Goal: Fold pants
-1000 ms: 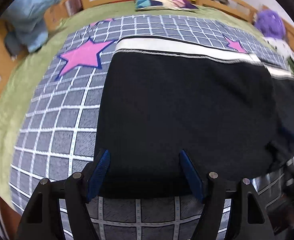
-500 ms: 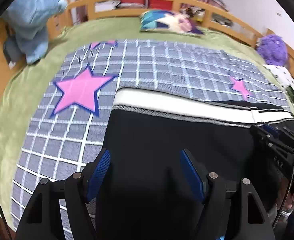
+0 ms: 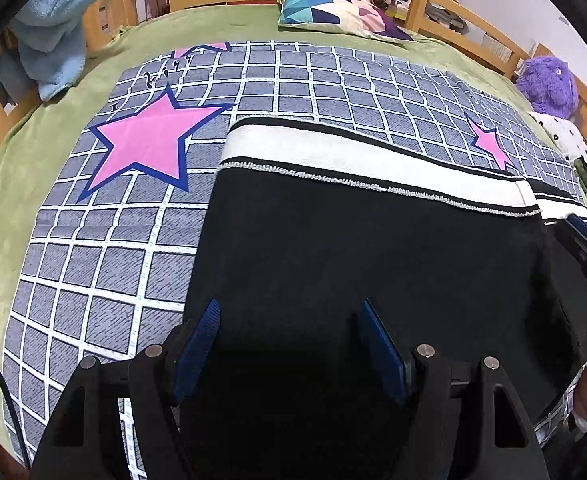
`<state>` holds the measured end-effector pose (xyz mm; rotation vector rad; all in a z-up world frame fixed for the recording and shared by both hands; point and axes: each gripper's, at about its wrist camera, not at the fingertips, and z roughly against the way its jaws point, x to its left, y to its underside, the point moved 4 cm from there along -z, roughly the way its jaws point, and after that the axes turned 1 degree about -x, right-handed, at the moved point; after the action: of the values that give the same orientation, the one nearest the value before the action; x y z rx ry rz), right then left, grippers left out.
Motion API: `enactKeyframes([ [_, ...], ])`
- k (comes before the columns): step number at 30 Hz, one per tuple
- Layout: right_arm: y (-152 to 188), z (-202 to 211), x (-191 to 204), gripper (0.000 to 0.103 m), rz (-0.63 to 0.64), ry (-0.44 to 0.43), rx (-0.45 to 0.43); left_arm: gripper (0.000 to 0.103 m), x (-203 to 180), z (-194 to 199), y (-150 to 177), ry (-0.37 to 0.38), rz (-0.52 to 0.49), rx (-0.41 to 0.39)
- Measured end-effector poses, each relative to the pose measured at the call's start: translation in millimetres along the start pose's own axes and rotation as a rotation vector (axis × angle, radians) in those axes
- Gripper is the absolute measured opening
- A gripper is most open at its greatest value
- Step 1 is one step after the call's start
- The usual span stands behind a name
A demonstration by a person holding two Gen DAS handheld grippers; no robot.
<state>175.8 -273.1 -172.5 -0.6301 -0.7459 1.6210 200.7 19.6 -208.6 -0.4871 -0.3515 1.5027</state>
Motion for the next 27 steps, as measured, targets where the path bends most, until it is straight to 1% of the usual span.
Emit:
enactKeyframes([
  [1, 3.1, 8.0, 7.9, 0.05, 0.018, -0.043, -0.012, 0.07, 1.1, 1.5, 1.1, 0.003, 0.005, 0.0],
  [2, 5.4, 10.4, 12.2, 0.055, 0.032, -0.062, -0.007, 0.07, 2.3, 3.0, 2.5, 0.001, 0.01, 0.002],
  [3, 16.4, 10.7, 21.3, 0.055, 0.055, -0.077, 0.02, 0.07, 2.7, 3.1, 2.2, -0.002, 0.012, 0.004],
  [4, 26.6, 6.3, 27.1, 0.055, 0.073, -0.067, 0.057, 0.07, 4.0, 3.7, 3.0, -0.005, 0.014, 0.004],
  [5, 37.3, -0.1, 30.2, 0.055, 0.091, -0.038, 0.103, 0.07, 5.2, 5.3, 4.7, -0.01, 0.012, 0.002],
  [6, 53.3, -13.8, 31.9, 0.055, 0.118, 0.028, 0.185, 0.07, 5.8, 5.9, 5.3, -0.016, 0.01, 0.001],
  [7, 60.7, -20.3, 32.3, 0.055, 0.129, 0.05, 0.216, 0.07, 7.6, 7.7, 7.1, -0.024, 0.008, 0.0],
  [8, 64.7, -22.0, 32.3, 0.058, 0.132, 0.05, 0.209, 0.07, 8.9, 10.5, 8.7, -0.029, 0.01, -0.003],
  [9, 62.0, -17.0, 31.2, 0.059, 0.128, 0.045, 0.179, 0.07, 10.0, 13.8, 11.1, -0.029, 0.011, -0.007],
  [11, 56.7, -6.4, 25.1, 0.059, 0.108, 0.05, 0.162, 0.07, 12.9, 25.0, 14.6, -0.033, 0.027, -0.033],
  [12, 54.3, 1.4, 19.3, 0.059, 0.071, 0.053, 0.143, 0.07, 13.3, 29.4, 15.2, -0.031, 0.034, -0.045],
  [13, 50.9, 13.5, 10.9, 0.059, 0.006, 0.053, 0.108, 0.07, 13.4, 36.5, 16.5, -0.021, 0.039, -0.066],
  [15, 46.5, 29.1, 1.7, 0.059, -0.067, 0.037, 0.074, 0.07, 11.9, 47.0, 19.0, -0.008, 0.033, -0.093],
  [17, 44.2, 41.3, -2.2, 0.059, -0.104, 0.009, 0.052, 0.07, 11.9, 56.4, 21.9, -0.032, 0.025, -0.111],
  [18, 42.6, 49.0, -2.8, 0.059, -0.104, 0.011, 0.025, 0.07, 11.9, 61.7, 23.7, -0.044, 0.021, -0.126],
  [19, 39.3, 53.2, -3.7, 0.059, -0.096, 0.034, 0.001, 0.07, 12.1, 68.1, 26.1, -0.053, 0.016, -0.144],
  [20, 39.0, 58.7, -5.6, 0.058, -0.088, 0.073, -0.025, 0.07, 12.9, 73.4, 28.1, -0.053, 0.016, -0.157],
  [21, 40.3, 65.7, -7.3, 0.058, -0.083, 0.106, -0.045, 0.068, 14.2, 78.4, 29.8, -0.033, 0.025, -0.168],
  [22, 42.1, 69.9, -8.0, 0.057, -0.085, 0.106, -0.051, 0.067, 14.6, 81.9, 30.5, -0.01, 0.034, -0.173],
  [23, 44.5, 76.7, -10.3, 0.057, -0.097, 0.086, -0.053, 0.067, 17.8, 86.4, 33.5, 0.048, 0.059, -0.172],
  [24, 47.3, 83.4, -13.6, 0.057, -0.113, 0.059, -0.051, 0.067, 20.7, 88.6, 35.7, 0.078, 0.079, -0.173],
  [26, 51.5, 94.1, -21.0, 0.057, -0.144, 0.026, -0.063, 0.067, 27.7, 92.6, 41.6, 0.11, 0.12, -0.193],
  [27, 54.9, 100.5, -24.7, 0.057, -0.158, 0.02, -0.074, 0.065, 30.0, 96.0, 44.7, 0.117, 0.124, -0.21],
])
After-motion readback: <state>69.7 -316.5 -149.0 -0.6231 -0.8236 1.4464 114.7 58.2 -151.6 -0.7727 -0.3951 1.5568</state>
